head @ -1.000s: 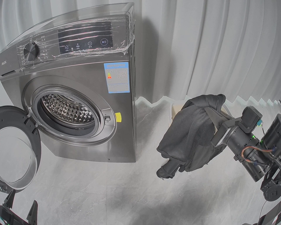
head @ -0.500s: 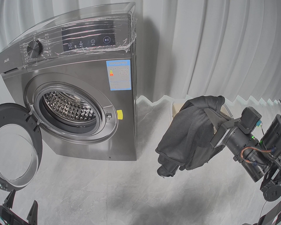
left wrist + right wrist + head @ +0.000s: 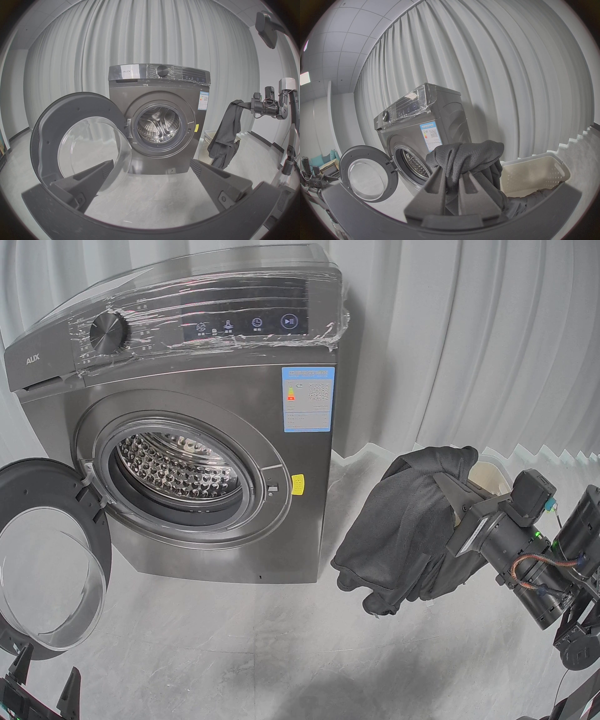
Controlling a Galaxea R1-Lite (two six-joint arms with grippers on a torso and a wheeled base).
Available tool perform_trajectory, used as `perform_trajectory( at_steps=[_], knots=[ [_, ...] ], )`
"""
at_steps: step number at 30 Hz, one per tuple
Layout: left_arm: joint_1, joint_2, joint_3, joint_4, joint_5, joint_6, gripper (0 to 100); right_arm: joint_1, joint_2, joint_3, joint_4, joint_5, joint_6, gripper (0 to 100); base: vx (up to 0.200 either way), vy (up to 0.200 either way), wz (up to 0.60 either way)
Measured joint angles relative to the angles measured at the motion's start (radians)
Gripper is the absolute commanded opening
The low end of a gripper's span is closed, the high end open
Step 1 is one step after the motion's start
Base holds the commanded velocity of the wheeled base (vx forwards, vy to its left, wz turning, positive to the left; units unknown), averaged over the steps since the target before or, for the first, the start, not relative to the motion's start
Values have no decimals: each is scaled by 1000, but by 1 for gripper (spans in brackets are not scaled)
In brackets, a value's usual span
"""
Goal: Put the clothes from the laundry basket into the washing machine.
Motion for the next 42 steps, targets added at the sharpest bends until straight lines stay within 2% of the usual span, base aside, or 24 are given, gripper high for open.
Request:
perform_trajectory(
  at_steps=[10, 16, 28, 42],
  knots=[
    [0, 0, 0, 0, 0, 1, 100, 0, 1, 0, 0, 0, 0, 0, 0, 0, 0],
    [0, 0, 0, 0, 0, 1, 100, 0, 1, 0, 0, 0, 0, 0, -200, 0, 0],
    [0, 0, 0, 0, 0, 2, 100, 0, 2, 2, 0, 0, 0, 0, 0, 0, 0],
    [0, 0, 0, 0, 0, 0, 100, 1, 3, 2, 0, 0, 1, 0, 0, 200, 0]
  ],
)
